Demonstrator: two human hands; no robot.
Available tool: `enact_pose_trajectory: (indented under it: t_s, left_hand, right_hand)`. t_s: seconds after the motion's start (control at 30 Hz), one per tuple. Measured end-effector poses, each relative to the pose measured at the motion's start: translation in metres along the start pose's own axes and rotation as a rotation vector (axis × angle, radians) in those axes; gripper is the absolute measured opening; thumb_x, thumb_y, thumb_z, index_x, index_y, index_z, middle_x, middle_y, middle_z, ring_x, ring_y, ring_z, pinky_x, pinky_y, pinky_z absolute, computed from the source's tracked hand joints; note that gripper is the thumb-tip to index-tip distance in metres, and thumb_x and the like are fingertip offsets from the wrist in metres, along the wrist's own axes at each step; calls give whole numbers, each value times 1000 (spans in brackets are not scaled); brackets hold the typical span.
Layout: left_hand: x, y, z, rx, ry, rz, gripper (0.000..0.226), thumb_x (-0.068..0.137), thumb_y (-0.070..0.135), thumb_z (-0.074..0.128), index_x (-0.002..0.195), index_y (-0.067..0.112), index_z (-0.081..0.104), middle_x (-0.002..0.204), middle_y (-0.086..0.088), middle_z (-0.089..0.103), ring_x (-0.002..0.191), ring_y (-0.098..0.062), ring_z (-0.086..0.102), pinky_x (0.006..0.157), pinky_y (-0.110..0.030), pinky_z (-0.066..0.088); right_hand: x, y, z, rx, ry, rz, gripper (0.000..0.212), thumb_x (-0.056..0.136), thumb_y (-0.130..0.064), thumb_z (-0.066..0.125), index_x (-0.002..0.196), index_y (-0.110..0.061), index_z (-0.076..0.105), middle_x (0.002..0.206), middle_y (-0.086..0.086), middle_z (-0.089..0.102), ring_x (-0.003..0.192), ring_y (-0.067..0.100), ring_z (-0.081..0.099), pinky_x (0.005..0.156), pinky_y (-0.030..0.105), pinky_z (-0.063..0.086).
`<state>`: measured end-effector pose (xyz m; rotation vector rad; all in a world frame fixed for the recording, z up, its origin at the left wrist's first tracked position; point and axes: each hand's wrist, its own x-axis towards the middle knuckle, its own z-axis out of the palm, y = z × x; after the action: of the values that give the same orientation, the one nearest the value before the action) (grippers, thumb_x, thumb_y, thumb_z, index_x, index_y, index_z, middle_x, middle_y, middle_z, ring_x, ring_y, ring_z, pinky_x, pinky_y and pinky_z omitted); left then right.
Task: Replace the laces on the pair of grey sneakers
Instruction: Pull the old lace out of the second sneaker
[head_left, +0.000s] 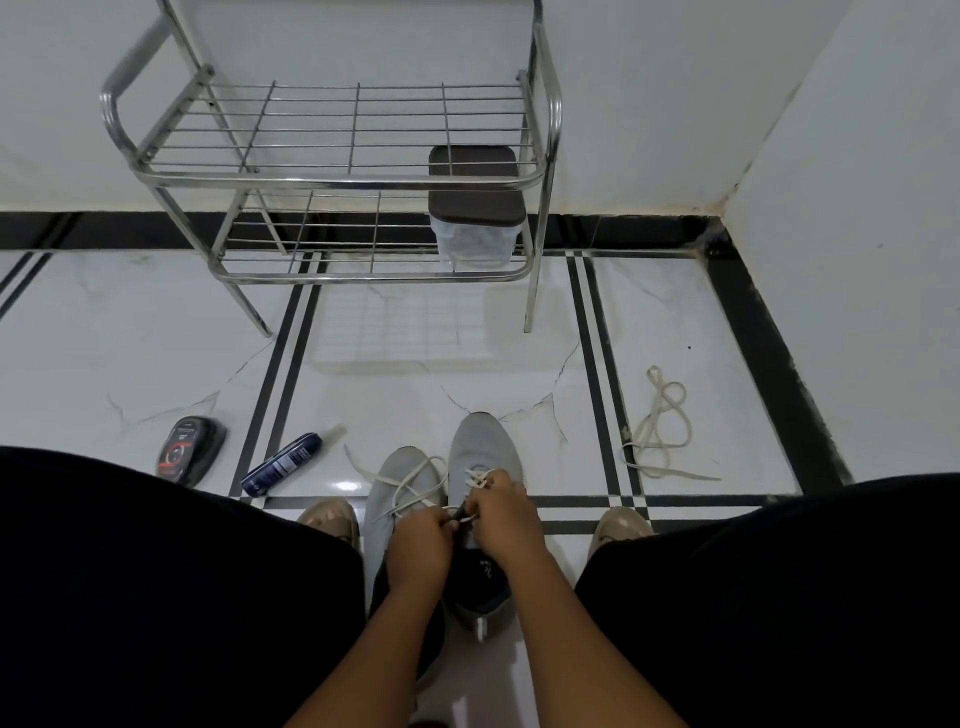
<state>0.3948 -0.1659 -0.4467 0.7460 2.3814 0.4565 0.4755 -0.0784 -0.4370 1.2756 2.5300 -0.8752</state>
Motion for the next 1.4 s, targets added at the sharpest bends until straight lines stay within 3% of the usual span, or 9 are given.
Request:
enact_pose_trajectory:
  t_s: [0.17,0.33,0.47,0.6,0.67,0.93,1.13,1.3,1.4]
  left_hand:
    - [5,-4,-1,-64,-19,-61,17,90,24,58,84,15,71,91,-7,71,90,-24,64,65,-26,37]
    - [4,-3,0,-60,-32,-105,18,93,25,56,93,18,72,99,-10,69,94,-27,62,72,-27,42]
    - [2,1,4,-57,-84,-86,19,93,27,55,98,19,72,100,-10,67,94,-27,62,76,-28,46]
    - [1,6,4,-33,-103,-43,18,92,28,53,90,22,71,93,-6,70,93,-24,63,82,-33,51]
    - [0,8,3,-10,-97,-31,20,92,27,52,91,22,71,92,-6,70,98,-24,62,87,-34,50]
    - [1,6,-1,34,-113,-33,21,93,23,51,98,18,71,99,-10,69,100,-26,60,82,-31,47]
    - [3,3,-1,68,-130,-38,20,94,25,53,102,19,71,101,-9,68,103,-25,59,81,-30,48]
    - [4,1,-1,61,-163,-52,17,91,23,53,95,18,70,96,-8,69,95,-24,63,77,-30,49]
    - [4,0,0,74,-180,-47,16,90,21,53,87,19,69,92,-8,69,95,-25,63,77,-31,49]
  right_hand:
    - [-1,1,1,258,-100,92,13,84,-26,64,79,-16,70,120,-1,54,105,18,51,85,26,44]
    - [9,21,-45,1292,358,848,36,92,-33,47,67,-8,52,62,6,55,57,22,51,61,34,45]
    - [16,12,-32,528,99,564,35,84,-39,52,98,-9,62,93,8,68,86,29,63,73,33,49]
    - [14,1,-12,-27,-159,174,19,84,-26,55,66,-22,55,95,0,62,90,26,58,80,34,46]
    - [14,4,-4,-171,-166,141,11,84,-24,58,80,-22,68,114,0,62,103,25,58,90,39,47]
    - [9,13,-15,20,-83,286,31,93,-21,44,112,-9,65,126,9,54,109,27,54,93,38,45]
    - [15,16,-48,1143,405,750,22,101,-13,32,98,-2,50,77,10,55,55,18,59,48,27,41]
    - [3,6,-9,33,-140,137,24,89,-33,55,100,-13,63,108,8,65,96,28,61,72,29,43]
    - [-1,3,-1,-180,-219,89,27,89,-32,60,110,-17,69,114,9,66,104,27,62,79,29,46]
